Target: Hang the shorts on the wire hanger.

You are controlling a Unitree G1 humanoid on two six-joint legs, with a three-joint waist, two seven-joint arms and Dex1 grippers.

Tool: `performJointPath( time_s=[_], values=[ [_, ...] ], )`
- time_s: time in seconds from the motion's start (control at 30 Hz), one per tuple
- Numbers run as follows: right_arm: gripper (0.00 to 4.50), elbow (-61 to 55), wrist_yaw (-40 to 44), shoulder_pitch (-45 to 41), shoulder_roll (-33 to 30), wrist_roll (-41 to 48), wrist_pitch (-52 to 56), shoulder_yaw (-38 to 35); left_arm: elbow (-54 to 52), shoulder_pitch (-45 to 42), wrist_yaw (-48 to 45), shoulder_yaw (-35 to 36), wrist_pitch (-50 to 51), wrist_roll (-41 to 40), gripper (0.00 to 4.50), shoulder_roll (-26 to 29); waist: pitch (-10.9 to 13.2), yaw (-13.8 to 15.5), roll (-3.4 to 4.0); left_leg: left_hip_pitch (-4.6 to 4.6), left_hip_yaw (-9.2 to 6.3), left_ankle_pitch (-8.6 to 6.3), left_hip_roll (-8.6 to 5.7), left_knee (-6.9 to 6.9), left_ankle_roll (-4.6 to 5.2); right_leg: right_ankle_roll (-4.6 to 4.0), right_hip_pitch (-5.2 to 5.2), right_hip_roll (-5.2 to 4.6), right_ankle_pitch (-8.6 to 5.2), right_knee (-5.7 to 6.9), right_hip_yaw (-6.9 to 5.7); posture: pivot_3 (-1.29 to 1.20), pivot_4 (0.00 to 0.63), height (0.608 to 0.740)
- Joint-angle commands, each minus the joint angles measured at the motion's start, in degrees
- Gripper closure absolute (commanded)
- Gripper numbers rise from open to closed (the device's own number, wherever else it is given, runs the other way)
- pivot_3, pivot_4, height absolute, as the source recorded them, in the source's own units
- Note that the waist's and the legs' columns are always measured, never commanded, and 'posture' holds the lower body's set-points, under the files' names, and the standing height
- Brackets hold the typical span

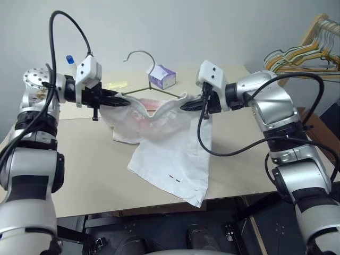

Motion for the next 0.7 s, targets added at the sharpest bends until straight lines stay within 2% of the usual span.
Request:
performJointPath(
  time_s=[0.03, 0.33, 0.47, 0.57, 0.7],
  values=[
    [4.49, -1.1, -1.2, -0.8, -0.1, 0.5, -1.2, -2.5, -0.2, -0.9, -0.6, 1.8, -0.1, -0.4, 4.15, -0.9, 0.0, 0.0, 0.0, 0.0, 0.0, 0.0, 0.0, 0.0, 0.0, 0.0, 0.0, 0.0, 0.0, 0.0, 0.0, -0.09, 0.0, 0.74],
    [4.5, -1.2, -1.9, 0.7, -0.7, 0.4, -0.4, -2.8, 1.9, -1.2, -0.3, 7.4, -1.2, 1.4, 1.19, -1.5, 0.0, -0.1, 0.0, 0.0, 0.0, 0.01, 0.0, 0.0, -0.01, 0.0, 0.0, 0.0, 0.0, 0.0, 0.0, -0.09, 0.0, 0.74],
    [4.5, -1.1, -3.1, 2.2, -1.6, 0.2, 0.5, -3.2, 2.2, -1.1, 2.8, 11.0, -0.8, 1.4, 0.02, -0.5, 0.0, -0.2, 0.0, 0.01, 0.0, 0.01, 0.0, 0.0, -0.01, 0.0, 0.0, 0.0, 0.0, 0.0, 0.0, -0.09, 0.0, 0.74],
    [4.5, -2.4, -5.4, 4.3, -2.8, 0.3, 4.0, -4.3, 0.6, -0.3, 4.9, 16.3, 2.7, -2.3, 0.02, -0.5, 0.0, -0.3, 0.0, 0.0, 0.0, 0.01, 0.0, 0.0, -0.01, 0.0, 0.01, 0.0, 0.0, 0.0, 0.0, -0.09, 0.0, 0.74],
    [4.5, -6.2, -10.1, 6.4, -3.8, 1.3, 13.9, -7.1, -6.2, 4.0, -0.4, 21.1, 10.2, -10.0, 0.02, -0.5, 0.0, -0.3, 0.0, 0.0, -0.01, 0.01, 0.0, 0.0, -0.01, 0.0, 0.01, 0.0, 0.0, 0.03, 0.0, -0.1, 0.0, 0.74]
  ],
)
